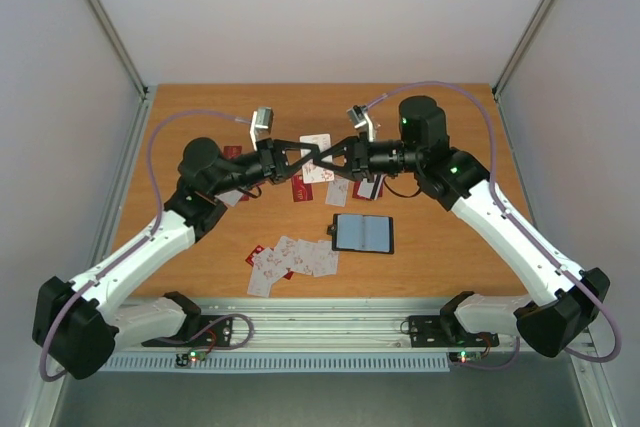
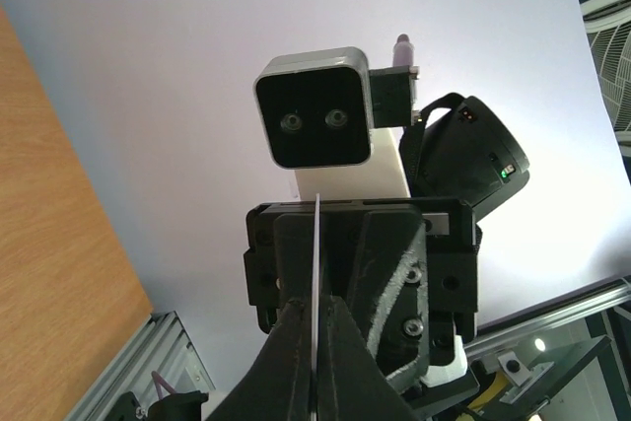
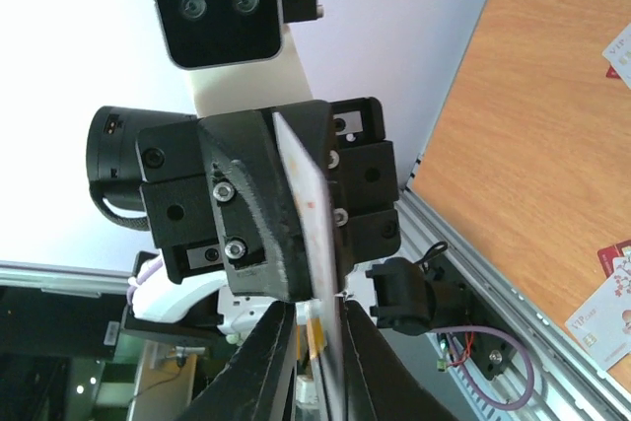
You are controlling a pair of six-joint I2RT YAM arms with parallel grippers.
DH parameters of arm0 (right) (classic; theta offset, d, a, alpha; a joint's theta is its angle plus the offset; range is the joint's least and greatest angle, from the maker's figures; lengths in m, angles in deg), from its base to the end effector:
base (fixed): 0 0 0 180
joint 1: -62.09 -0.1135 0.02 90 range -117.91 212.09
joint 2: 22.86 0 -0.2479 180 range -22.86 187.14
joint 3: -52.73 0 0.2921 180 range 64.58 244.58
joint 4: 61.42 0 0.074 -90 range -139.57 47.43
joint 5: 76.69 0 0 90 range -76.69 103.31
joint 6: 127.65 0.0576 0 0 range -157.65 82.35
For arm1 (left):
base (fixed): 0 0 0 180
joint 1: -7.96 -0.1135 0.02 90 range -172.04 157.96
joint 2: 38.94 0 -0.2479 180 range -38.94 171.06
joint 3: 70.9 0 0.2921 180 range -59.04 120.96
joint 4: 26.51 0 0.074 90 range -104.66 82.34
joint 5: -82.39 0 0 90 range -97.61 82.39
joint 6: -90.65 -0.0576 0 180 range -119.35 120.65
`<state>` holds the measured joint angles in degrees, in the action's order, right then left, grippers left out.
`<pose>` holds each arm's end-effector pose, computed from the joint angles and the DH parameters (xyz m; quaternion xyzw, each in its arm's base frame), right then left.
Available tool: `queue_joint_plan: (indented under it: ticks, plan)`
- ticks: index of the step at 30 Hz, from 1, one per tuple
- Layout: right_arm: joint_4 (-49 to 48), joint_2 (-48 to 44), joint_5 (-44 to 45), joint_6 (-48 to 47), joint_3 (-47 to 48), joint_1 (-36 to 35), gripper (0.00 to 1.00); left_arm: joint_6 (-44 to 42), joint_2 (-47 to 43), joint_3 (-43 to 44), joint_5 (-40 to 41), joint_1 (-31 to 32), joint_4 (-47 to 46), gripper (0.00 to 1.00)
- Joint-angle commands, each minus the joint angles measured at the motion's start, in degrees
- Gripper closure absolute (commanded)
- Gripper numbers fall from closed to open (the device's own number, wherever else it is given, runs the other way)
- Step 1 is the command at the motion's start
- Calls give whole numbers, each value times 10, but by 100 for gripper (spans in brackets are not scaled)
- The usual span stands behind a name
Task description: Put the credit cards into the card holder
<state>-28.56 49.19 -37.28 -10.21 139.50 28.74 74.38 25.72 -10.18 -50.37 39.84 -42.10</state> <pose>0.2522 0.2192 0.3891 -0.2881 0.7182 0.5669 0.2826 0.2504 -0.2018 0.3410 0.0539 0.6504 -0.7142 0.2530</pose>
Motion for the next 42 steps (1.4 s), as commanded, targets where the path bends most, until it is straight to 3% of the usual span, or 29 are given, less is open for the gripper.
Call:
queue_joint_plan:
  ticks: [1,8,14,19,28,30,33,38,42]
  plan:
    - [-18,-10,-5,11,-3,15,88,-2,5,20,-3,0,-39,100]
    - [-31,-11,-33,21,-6,24,86,1,19,26,-9,0,-49,100]
    - [-32,-14,-38,28,-11,32,98,8,29,26,-11,0,-62,100]
    - [0,-22,-29,20,-16,38,99,12,48,28,-9,1,-72,99]
    - [214,-47,52,-79,-4,88,99,3,105,26,-26,3,-70,65]
    - [269,-47,73,-112,2,100,99,-28,114,25,-36,3,-33,61]
    - [333,-48,107,-147,1,125,99,-91,123,38,-40,3,94,58]
    - [388,-53,128,-189,-43,181,99,-317,150,88,10,5,391,58]
    - [389,-36,121,-223,-90,190,99,-425,188,98,44,6,508,62]
